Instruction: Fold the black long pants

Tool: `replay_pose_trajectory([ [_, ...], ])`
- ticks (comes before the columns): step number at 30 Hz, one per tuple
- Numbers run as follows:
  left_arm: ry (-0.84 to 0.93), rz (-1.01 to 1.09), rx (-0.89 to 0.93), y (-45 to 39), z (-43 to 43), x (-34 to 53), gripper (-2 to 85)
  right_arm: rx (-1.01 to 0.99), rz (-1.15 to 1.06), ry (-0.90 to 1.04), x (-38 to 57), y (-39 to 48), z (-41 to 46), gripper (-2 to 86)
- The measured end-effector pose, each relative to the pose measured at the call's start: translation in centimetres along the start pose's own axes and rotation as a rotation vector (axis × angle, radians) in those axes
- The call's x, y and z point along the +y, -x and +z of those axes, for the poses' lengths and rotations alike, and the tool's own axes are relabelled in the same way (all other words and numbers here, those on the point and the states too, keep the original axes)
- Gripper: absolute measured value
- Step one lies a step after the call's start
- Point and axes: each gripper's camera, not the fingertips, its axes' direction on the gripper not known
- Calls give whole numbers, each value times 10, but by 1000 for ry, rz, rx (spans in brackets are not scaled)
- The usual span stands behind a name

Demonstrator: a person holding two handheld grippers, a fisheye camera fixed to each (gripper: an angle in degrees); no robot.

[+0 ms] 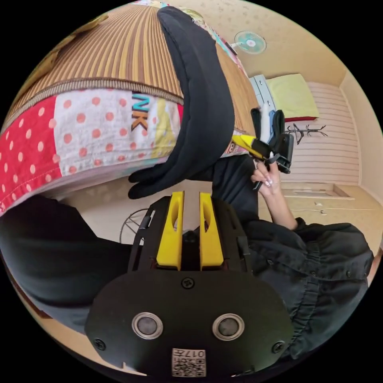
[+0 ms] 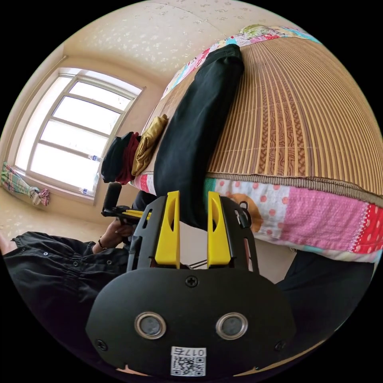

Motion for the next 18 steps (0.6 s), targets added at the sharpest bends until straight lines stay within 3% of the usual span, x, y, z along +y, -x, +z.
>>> replay_pose_trajectory([
  [7,-227,38,-77,-20,-34,-74,113,34,4,-54,-33,4,-15,112],
  [11,-132,-5,-31,-5,-3,-110,78,-84,39,61,-57,-9,-6,96],
  [14,-132,7,-15,-12,12,-99,60,-3,-45,112,-54,8,-5,67],
  [18,-6,71,-32,-31,41,-57,53,16,-103,221,-23,23,-11,51],
])
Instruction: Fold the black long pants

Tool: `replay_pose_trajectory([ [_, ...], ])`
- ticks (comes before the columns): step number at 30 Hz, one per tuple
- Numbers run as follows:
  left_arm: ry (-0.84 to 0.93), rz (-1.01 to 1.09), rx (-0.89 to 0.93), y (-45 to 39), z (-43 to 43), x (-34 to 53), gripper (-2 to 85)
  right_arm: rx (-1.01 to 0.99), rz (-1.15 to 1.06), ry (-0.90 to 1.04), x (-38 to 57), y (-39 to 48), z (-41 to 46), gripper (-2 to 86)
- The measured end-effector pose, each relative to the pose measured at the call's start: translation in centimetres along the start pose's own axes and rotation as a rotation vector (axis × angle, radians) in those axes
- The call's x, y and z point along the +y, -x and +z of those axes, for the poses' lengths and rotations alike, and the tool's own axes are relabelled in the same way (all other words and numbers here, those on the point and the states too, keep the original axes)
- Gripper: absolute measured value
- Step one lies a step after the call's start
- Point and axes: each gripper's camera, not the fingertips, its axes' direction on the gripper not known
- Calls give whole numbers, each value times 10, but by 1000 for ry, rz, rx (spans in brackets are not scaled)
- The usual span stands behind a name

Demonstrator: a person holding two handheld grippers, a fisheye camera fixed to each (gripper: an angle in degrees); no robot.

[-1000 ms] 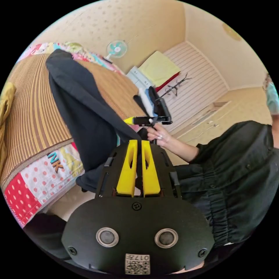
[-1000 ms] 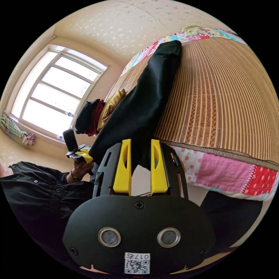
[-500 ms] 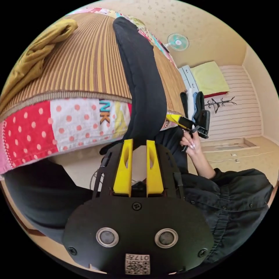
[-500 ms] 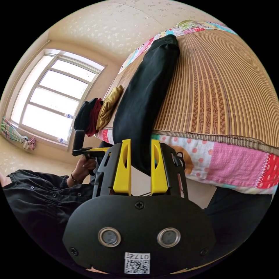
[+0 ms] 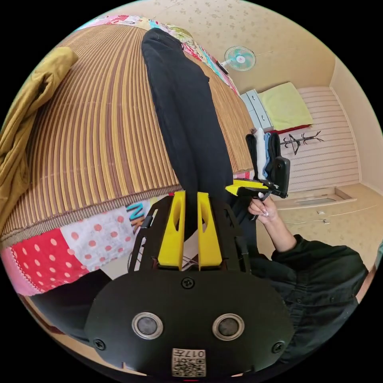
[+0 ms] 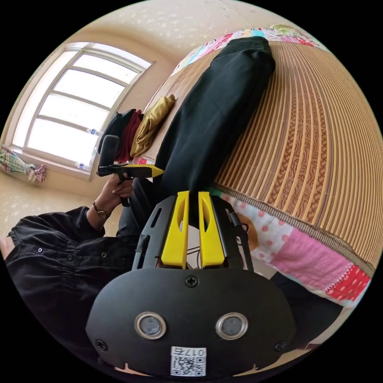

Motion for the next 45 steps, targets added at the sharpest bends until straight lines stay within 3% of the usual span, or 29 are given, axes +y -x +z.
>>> replay_pose_trajectory([
  [5,46,-92,85,25,47,73,74,-57,103,36,57,-23,18,87],
  [11,-199,-47,189,41,6,98,81,-198,127,-211,87,-37,-28,114],
  [15,-159,23,150,40,12,70,105,-235,96,-226,78,-42,-38,115],
  [18,-84,68,225,36,47,60,97,-332,50,-169,71,-35,-18,109],
  [23,-82,99,276,15,62,83,64,-318,53,-200,91,-10,-18,51],
  [28,-269,413,460,-84,-37,136,57,-554,-220,-377,132,69,-104,17],
  [34,-533,852,227,-279,-181,184,71,-392,-666,-566,154,234,-234,12],
  [37,-703,1017,221,-355,-239,206,68,-382,-855,-702,166,300,-291,14],
  [41,-777,1008,227,-408,-288,192,64,-295,-955,-842,172,363,-334,18],
  [45,-761,799,249,-400,-296,118,62,-139,-790,-860,130,381,-350,20],
])
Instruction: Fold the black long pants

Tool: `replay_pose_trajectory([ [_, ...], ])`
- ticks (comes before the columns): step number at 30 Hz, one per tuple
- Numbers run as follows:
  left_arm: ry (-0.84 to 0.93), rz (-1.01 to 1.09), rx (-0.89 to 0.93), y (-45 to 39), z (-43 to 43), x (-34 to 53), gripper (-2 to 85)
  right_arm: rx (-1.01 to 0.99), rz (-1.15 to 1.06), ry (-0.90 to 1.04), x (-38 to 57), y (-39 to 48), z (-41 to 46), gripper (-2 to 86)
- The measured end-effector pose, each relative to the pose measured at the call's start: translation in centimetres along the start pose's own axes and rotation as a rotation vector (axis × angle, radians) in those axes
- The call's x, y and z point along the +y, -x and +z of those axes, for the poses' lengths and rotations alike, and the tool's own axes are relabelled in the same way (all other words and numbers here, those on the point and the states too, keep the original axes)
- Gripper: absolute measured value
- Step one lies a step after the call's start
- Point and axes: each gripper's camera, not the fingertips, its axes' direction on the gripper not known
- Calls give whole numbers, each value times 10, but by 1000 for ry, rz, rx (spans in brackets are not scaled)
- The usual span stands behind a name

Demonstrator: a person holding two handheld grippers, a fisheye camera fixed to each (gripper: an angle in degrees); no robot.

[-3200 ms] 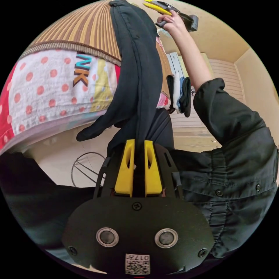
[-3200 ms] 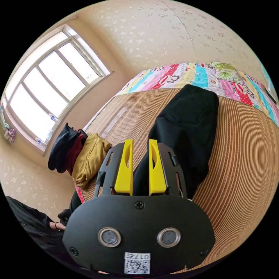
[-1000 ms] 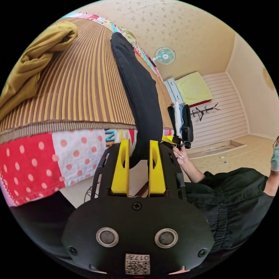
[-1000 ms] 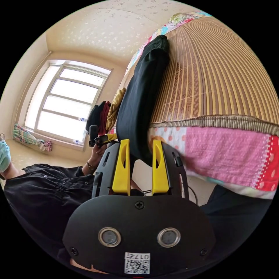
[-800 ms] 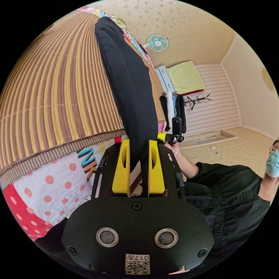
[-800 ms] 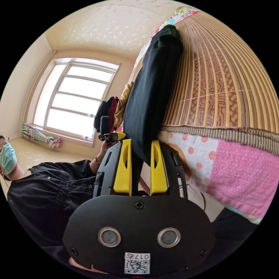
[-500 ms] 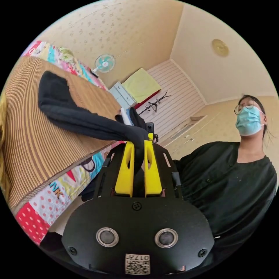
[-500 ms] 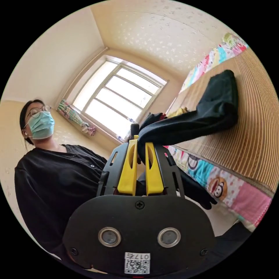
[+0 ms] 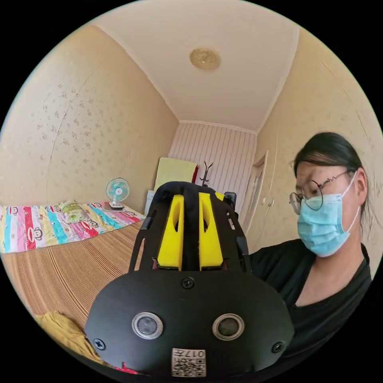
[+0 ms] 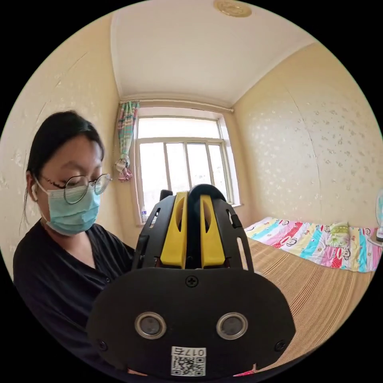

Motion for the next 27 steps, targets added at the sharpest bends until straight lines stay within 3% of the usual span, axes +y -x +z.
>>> replay_pose_trajectory([
  [4,111,-263,-82,132,53,-3,62,98,237,154,3,-111,51,15],
  [7,132,-391,-121,210,71,-6,61,195,272,213,13,-176,94,12],
  [11,217,-326,-281,245,85,3,60,309,237,273,31,-203,138,12],
  [17,452,-371,-311,293,106,168,63,353,323,515,181,-219,170,25],
  [22,708,-533,-366,281,113,367,84,361,629,644,390,-195,147,57],
  [27,418,-775,-341,294,21,400,108,270,953,607,484,-174,96,79],
])
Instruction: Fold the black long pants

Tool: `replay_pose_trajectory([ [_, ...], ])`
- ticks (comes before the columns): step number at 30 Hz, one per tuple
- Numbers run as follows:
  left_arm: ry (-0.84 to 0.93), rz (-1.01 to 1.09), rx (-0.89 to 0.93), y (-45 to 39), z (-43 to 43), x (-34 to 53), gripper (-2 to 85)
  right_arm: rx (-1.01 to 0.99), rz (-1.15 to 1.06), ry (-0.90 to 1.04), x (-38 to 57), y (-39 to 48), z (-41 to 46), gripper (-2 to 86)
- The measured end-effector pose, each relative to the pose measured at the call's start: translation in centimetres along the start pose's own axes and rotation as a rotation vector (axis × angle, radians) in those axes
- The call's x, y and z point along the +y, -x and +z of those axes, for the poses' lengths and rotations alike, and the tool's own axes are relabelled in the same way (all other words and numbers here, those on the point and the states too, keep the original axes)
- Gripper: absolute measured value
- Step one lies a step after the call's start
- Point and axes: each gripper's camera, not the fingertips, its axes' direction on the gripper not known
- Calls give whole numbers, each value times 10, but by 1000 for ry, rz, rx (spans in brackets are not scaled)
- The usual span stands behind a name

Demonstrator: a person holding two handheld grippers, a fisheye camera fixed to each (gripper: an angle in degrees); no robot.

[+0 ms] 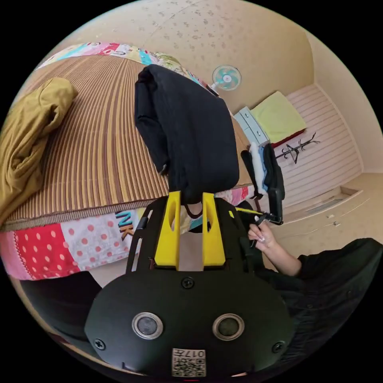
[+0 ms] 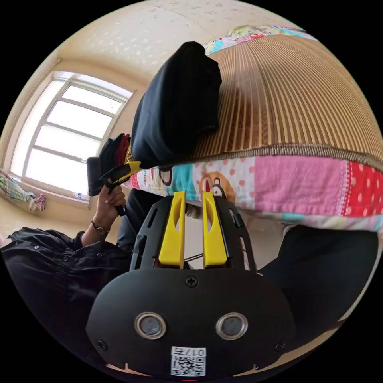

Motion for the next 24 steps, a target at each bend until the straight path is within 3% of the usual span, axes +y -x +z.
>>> replay_pose_trajectory([
  [4,-195,-99,146,47,-62,-56,152,-148,38,-181,-24,-10,-41,125],
  [8,-138,-141,132,77,-63,-146,215,-275,33,-235,-101,-1,-49,180],
  [11,-62,-188,135,108,-40,-203,249,-203,1,-217,-167,20,-30,201],
  [16,1,-260,361,137,3,-230,198,-89,-36,-37,-220,39,40,197],
  [24,5,-313,379,99,38,-222,148,14,-23,-148,-181,25,16,170],
])
